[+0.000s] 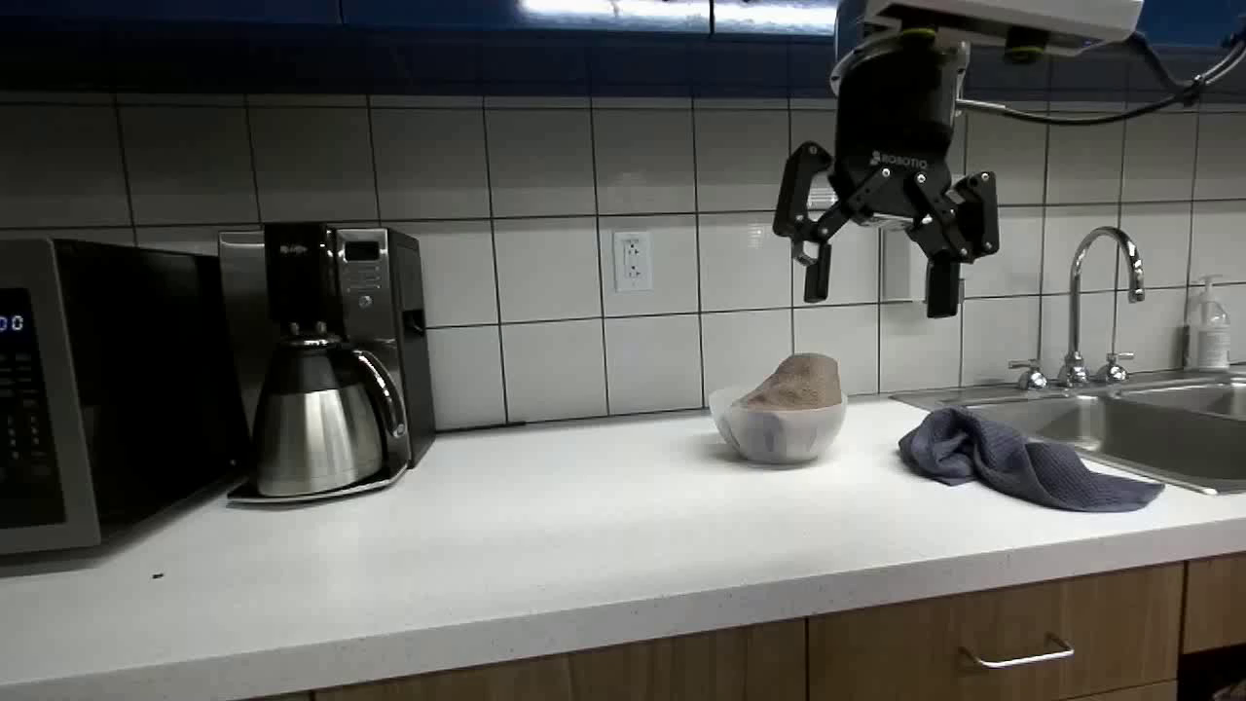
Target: Take the towel out of the bowl
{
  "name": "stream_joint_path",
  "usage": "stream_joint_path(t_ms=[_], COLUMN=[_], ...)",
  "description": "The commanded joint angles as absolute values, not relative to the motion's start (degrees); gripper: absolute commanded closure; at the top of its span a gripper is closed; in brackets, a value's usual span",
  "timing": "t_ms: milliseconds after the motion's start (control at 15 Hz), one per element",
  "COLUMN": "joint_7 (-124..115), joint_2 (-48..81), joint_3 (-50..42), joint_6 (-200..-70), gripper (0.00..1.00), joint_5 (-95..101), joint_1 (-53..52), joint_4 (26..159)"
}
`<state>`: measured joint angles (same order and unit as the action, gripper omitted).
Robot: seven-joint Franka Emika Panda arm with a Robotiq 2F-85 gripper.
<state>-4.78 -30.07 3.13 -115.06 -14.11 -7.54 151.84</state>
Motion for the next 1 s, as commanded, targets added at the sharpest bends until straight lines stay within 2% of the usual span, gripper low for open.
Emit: stream_joint_path(t_ms=[0,667,933], joint_7=[-4.5,-4.5,-2.9], joint_2=[-30.0,-30.0,-27.0], joint_3=[3.6,3.6,3.7], joint_6=[-114.9,-114.9,-118.7], gripper=[0.0,0.0,0.0], joint_5=[-14.4,-14.4,-9.3], joint_1=[-7.0,-7.0,-5.3], joint_4=[151.8,151.8,150.8])
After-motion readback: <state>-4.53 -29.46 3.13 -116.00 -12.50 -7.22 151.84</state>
